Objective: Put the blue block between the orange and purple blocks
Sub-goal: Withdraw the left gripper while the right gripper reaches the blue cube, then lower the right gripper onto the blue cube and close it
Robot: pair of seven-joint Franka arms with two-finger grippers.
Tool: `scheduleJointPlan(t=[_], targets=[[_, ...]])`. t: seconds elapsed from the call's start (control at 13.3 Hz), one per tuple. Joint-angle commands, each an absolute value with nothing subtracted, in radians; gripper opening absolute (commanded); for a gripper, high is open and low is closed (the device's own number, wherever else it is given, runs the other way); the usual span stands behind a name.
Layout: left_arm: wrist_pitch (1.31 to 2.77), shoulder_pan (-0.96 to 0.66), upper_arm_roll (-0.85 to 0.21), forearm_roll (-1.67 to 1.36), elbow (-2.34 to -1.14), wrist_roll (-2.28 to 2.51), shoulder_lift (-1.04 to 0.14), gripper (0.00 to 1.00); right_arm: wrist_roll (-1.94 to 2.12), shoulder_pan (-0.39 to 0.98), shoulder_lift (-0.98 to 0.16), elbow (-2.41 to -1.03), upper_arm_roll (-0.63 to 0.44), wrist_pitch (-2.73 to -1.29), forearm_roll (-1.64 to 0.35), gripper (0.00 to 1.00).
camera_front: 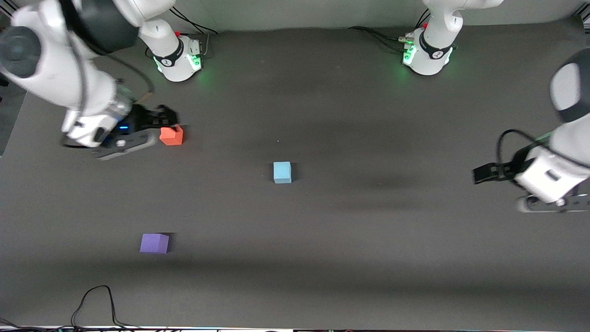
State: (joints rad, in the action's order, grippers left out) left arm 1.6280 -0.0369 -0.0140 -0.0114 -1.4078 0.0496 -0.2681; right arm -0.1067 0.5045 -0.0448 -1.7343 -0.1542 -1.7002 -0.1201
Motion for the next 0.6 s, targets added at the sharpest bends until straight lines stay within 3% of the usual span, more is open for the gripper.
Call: scheduleJointPlan(t=[0.0, 0.53], targets=[[1.617, 0.004, -0.026, 0.003, -1.463, -0.017, -0.193, 1.00, -0.247, 0.610, -0.133, -1.703, -0.166, -1.797, -0.163, 1.00], [1.595, 0.008, -0.026, 0.003, -1.497, -0.017, -0.106, 1.00, -0.471, 0.862, -0.403, -1.753, -0.167, -2.161, -0.153, 1.00]])
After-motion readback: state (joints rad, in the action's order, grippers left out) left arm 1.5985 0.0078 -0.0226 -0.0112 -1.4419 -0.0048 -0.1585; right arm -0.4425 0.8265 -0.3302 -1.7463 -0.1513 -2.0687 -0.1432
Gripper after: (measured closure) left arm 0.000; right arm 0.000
